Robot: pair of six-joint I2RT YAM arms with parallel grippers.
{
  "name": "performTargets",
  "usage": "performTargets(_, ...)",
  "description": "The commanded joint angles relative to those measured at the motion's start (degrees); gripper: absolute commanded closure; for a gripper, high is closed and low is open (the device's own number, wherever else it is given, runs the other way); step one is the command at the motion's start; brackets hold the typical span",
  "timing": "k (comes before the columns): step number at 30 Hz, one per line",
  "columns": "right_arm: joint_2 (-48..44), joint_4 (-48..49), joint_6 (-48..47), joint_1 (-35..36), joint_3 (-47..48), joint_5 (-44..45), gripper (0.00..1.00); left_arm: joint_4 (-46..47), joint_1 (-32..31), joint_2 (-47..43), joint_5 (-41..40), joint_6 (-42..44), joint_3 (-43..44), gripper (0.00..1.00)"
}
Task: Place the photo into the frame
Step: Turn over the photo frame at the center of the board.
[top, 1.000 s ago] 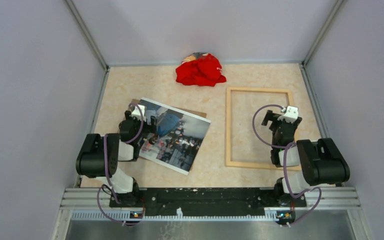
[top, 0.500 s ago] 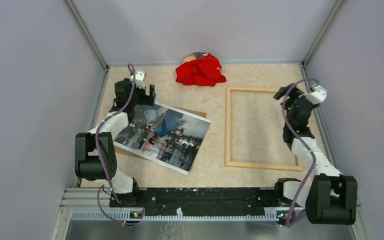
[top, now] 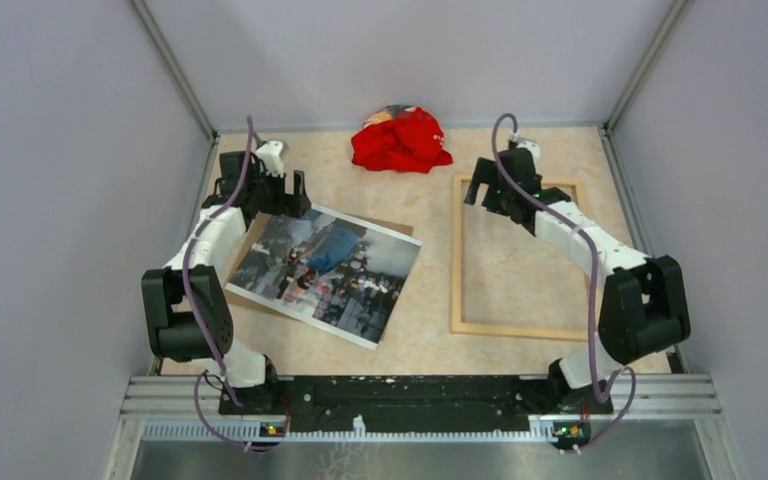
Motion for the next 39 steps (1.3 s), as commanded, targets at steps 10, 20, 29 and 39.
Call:
performTargets(10, 19.3, -16.5, -2.3, 15.5, 11.0, 9.0, 0.02, -7.9, 0.6, -0.5, 1.6, -1.4, 7.6, 0.01)
performTargets(20, 22.9, -17.4, 3.4, 17.6, 10.7, 9.8, 0.31, -10.7, 0.7, -1.3, 2.5, -0.3, 8.1, 0.01)
performTargets(29, 21.2, -15.1, 5.0, 17.7, 8.8, 7.0, 0.76, -12.9, 0.6, -3.9, 4.5, 0.0, 8.6, 0.01)
performTargets(39, 9.7, -20.5, 4.0, 17.6, 15.3, -2.3, 1.00, -13.5, -0.5, -8.2, 8.0, -0.3, 7.2, 0.01)
